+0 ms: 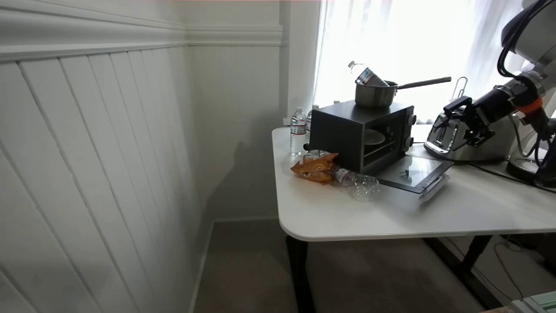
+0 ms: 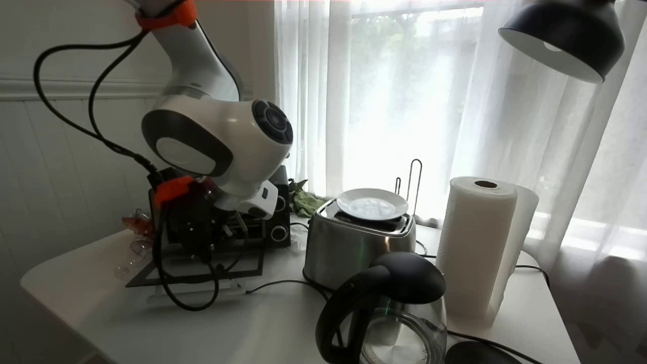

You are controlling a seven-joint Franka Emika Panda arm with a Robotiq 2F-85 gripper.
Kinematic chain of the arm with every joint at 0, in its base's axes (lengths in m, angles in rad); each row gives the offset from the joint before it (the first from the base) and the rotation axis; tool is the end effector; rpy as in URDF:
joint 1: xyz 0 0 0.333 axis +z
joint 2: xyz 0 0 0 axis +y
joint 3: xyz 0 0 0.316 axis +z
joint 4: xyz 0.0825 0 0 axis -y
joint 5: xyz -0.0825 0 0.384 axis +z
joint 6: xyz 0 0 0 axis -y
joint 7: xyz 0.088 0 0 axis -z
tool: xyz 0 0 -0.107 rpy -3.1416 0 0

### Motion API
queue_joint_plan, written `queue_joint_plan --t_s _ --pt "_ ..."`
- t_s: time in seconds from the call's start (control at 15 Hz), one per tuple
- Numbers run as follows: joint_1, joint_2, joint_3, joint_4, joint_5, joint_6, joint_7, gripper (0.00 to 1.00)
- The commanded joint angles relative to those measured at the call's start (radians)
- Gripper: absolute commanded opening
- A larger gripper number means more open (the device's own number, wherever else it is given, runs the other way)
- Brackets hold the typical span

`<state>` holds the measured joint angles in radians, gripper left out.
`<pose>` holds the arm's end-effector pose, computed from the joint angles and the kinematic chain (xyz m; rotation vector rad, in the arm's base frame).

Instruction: Pick the white plate and put it on top of the oven

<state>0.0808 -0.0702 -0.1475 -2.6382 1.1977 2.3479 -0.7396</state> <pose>0.4081 -0.0127 0.2575 -2.3561 0.3637 -0.1423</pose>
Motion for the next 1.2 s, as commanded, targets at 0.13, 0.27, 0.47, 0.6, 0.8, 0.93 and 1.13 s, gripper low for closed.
queue_joint_plan --t_s 0.13,0.27,0.47,0.6,0.8,0.93,1.13 --pt "-0.033 0.191 0.082 0.115 0.276 -0.028 -0.118 1.0" --pt "-0.041 0.25 0.096 0.159 0.362 -0.045 -0.161 1.0" --pt "-0.051 0.322 0.104 0.216 0.466 -0.093 -0.222 1.0" --pt "-0.055 0.362 0.103 0.251 0.515 -0.129 -0.25 1.0" --pt "-0.052 0.402 0.102 0.286 0.563 -0.169 -0.272 1.0" --pt "-0.044 0.383 0.091 0.269 0.524 -0.151 -0.245 1.0" --pt "-0.043 0.399 0.091 0.284 0.525 -0.157 -0.247 1.0"
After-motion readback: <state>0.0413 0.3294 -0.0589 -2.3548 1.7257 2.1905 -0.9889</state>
